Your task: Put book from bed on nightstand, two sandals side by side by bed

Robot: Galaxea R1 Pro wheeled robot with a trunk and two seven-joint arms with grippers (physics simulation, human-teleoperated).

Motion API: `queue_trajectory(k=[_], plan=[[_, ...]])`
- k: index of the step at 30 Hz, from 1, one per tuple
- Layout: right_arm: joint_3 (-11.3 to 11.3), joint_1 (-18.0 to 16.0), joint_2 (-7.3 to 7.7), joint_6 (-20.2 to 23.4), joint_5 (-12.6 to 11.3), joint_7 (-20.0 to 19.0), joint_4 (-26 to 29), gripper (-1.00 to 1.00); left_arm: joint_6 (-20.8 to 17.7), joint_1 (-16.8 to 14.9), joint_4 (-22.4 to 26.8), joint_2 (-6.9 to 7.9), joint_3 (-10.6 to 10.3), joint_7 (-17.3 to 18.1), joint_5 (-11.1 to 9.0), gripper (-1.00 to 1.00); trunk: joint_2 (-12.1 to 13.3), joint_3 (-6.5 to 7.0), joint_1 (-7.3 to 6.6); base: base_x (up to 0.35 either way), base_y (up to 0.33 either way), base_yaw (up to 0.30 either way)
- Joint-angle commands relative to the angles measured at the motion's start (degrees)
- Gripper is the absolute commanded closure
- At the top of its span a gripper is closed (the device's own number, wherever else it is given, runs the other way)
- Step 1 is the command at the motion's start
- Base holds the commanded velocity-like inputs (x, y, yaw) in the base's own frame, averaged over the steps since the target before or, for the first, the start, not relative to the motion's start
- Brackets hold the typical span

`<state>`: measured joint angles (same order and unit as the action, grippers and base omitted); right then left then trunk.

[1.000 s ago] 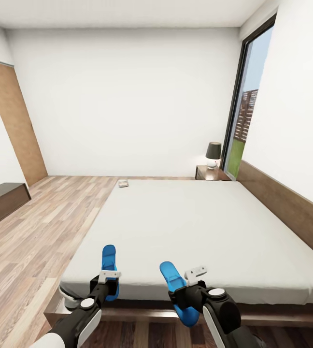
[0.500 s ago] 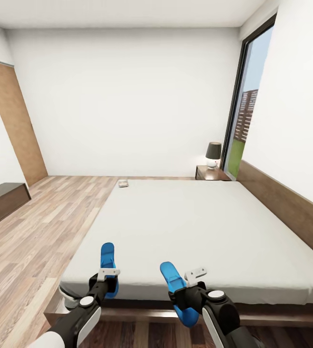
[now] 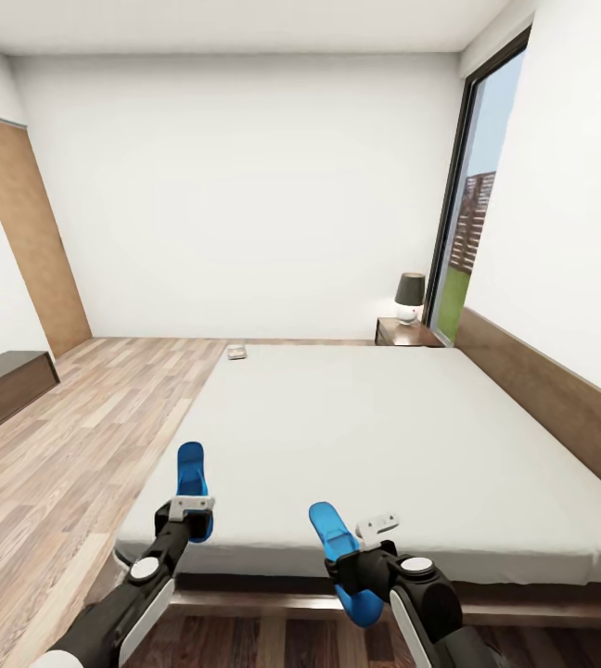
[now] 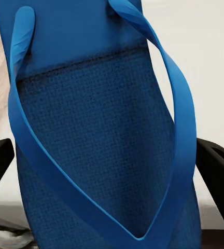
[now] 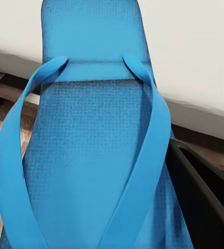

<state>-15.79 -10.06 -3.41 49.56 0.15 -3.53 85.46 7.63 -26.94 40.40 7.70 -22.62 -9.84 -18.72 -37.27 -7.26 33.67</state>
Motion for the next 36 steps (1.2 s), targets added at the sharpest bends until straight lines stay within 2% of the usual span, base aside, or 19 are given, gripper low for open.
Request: queue_trajectory(k=[1, 4, 5, 8, 9, 13, 14, 18, 25, 36], plan=[[0.0, 0.0, -0.02, 0.3, 0.1, -0.2, 0.1, 1.00, 0.1, 2.7, 3.1, 0.60, -0.5, -1.0, -0.4, 1.00, -0.1, -0.09, 0.02, 0.000, 0.000, 0.000], [0.1, 0.0, -0.02, 0.3, 0.1, -0.2, 0.1, 1.00, -0.1, 7.0, 7.6, 1.38, -0.4, -2.4, -0.4, 1.00, -0.1, -0.09, 0.02, 0.000, 0.000, 0.000], [0.1, 0.0, -0.02, 0.3, 0.1, -0.2, 0.1, 1.00, -0.3, 9.8, 10.0, 1.97, -0.4, -3.6, -0.4, 1.00, -0.1, -0.09, 0.02, 0.000, 0.000, 0.000], [0.1, 0.0, -0.02, 0.3, 0.1, -0.2, 0.1, 1.00, -0.4, 13.5, 13.0, 2.80, -0.5, -5.6, -0.4, 1.00, -0.1, -0.09, 0.02, 0.000, 0.000, 0.000], [0.1, 0.0, 0.00, 0.3, 0.1, -0.2, 0.1, 1.00, -0.4, 15.8, 14.5, 3.16, -0.5, -6.8, -0.4, 1.00, -0.1, -0.09, 0.02, 0.000, 0.000, 0.000], [0.1, 0.0, 0.03, 0.4, 0.0, -0.2, 0.1, 1.00, -0.3, 20.7, 16.9, 3.59, -0.4, -8.8, -0.4, 1.00, -0.1, -0.09, 0.02, 0.000, 0.000, 0.000], [0.1, 0.0, 0.05, 0.4, 0.0, -0.2, 0.1, 1.00, -0.2, 22.9, 17.6, 3.67, -0.4, -9.4, -0.4, 1.00, -0.1, -0.09, 0.02, 0.000, 0.000, 0.000], [0.1, 0.0, 0.11, 0.4, 0.0, -0.2, 0.1, 1.00, -0.1, 26.9, 18.3, 3.78, -0.4, -10.3, -0.4, 1.00, -0.1, -0.09, 0.02, 0.000, 0.000, 0.000], [0.2, 0.0, 0.21, 0.3, -0.1, -0.3, 0.1, 1.00, 0.2, 31.0, 15.9, 3.88, -0.4, -10.8, -0.5, 1.00, -0.1, -0.09, 0.02, 0.000, 0.000, 0.000], [0.2, 0.0, 0.25, 0.3, -0.3, -0.3, 0.1, 1.00, 2.4, 32.1, 4.0, 3.82, -0.3, -10.4, -1.0, 1.00, -0.1, -0.09, 0.02, 0.000, 0.000, 0.000]])
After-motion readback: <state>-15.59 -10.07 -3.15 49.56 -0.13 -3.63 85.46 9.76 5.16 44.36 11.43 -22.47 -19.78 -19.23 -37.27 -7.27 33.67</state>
